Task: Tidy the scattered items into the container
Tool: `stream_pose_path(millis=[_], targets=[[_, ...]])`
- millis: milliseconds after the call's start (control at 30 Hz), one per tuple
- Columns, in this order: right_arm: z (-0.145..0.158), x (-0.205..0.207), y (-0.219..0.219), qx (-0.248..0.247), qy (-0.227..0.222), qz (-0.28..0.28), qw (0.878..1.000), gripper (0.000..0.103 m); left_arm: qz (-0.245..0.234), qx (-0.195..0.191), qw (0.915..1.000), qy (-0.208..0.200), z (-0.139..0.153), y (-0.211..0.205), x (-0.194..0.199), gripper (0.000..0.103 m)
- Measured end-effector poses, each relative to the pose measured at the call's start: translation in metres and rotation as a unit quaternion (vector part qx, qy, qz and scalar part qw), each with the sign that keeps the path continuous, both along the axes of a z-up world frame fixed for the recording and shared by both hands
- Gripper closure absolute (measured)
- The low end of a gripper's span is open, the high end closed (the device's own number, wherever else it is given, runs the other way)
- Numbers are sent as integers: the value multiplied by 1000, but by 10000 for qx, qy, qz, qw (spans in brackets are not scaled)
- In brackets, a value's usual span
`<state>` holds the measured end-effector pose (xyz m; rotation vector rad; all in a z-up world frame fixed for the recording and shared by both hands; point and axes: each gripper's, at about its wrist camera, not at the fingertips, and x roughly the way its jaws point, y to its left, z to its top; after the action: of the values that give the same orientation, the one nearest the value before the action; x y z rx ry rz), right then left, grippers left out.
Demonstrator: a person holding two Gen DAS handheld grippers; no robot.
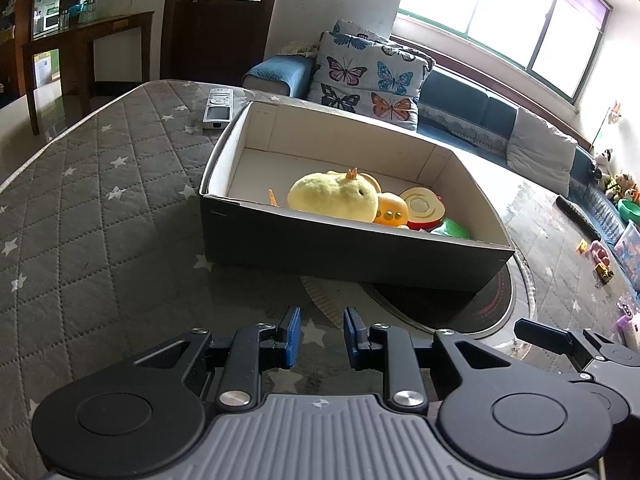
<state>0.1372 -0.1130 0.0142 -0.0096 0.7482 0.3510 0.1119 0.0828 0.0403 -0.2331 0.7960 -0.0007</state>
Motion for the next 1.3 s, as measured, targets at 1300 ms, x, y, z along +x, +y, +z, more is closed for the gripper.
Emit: stream_pose_path(millis=[1300], targets=[[6,16,1,8,145,-108,9998,0,42,445,9990,-17,11,-9,16,77]])
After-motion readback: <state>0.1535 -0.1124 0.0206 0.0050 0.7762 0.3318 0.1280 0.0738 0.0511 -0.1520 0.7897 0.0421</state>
